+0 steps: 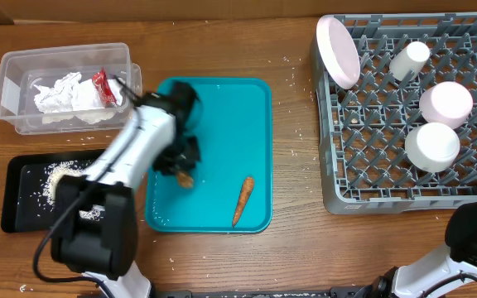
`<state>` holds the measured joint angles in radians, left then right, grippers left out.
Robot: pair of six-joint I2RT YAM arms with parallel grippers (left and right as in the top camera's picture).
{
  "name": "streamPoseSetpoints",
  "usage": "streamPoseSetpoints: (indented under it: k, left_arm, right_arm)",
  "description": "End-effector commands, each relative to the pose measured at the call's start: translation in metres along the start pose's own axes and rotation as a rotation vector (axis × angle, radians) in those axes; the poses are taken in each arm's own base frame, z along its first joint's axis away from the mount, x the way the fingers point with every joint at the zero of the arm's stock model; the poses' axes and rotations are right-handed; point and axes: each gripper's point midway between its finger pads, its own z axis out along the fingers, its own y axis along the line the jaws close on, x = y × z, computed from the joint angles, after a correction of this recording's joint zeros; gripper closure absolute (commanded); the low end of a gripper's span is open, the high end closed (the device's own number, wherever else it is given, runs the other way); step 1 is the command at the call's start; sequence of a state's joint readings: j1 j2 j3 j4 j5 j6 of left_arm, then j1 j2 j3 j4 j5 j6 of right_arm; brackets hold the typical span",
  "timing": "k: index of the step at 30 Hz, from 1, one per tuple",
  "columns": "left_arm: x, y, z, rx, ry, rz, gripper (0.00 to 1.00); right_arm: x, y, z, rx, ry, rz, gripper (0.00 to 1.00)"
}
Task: Sort waste into correct bins and load items into the dishwasher
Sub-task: 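Carry the walnut left and drop it onto the rice on black tray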
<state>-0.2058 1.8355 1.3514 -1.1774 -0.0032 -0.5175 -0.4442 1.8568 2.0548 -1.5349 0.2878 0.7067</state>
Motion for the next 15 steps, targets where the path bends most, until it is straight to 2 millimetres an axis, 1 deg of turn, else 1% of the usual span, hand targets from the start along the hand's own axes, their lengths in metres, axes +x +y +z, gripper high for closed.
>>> streamPoseSetpoints:
  k: [1,3,4,6,9,11,14,15]
  left_arm:
    - [-0.036,0.03,-0.028,0.016,-0.064,-0.097,0.67]
    - [-0.049,0.05,-0.042,0.023,-0.083,-0.164,0.66]
    - [-0.056,0.064,-0.049,0.024,-0.092,-0.207,0.66]
    - [-0.065,0.089,-0.055,0.031,-0.103,-0.283,0.66]
    - [-0.073,0.133,-0.053,0.026,-0.108,-0.408,0.67]
    - [-0.074,0.162,-0.049,0.012,-0.107,-0.497,0.67]
    - [-0.071,0.198,-0.04,0.018,-0.099,-0.639,0.67]
    - [-0.07,0.206,-0.036,0.019,-0.097,-0.673,0.67]
  right_arm:
    - [-0.003,-0.001,-0.006,-0.009,-0.019,0.005,0.0]
    - [-0.003,-0.001,-0.006,-0.009,-0.019,0.005,0.0]
    - [-0.003,-0.001,-0.006,-0.009,-0.019,0.005,0.0]
    - [-0.003,-0.001,-0.006,-0.009,-0.019,0.005,0.0]
    - [-0.003,-0.001,-0.006,-0.009,-0.019,0.005,0.0]
    - [-0.003,-0.001,-0.006,-0.009,-0.019,0.005,0.0]
    - [-0.003,-0.001,-0.006,-0.009,-0.019,0.005,0.0]
    - [-0.003,-0.001,-0.006,-0.009,-0.019,0.005,0.0]
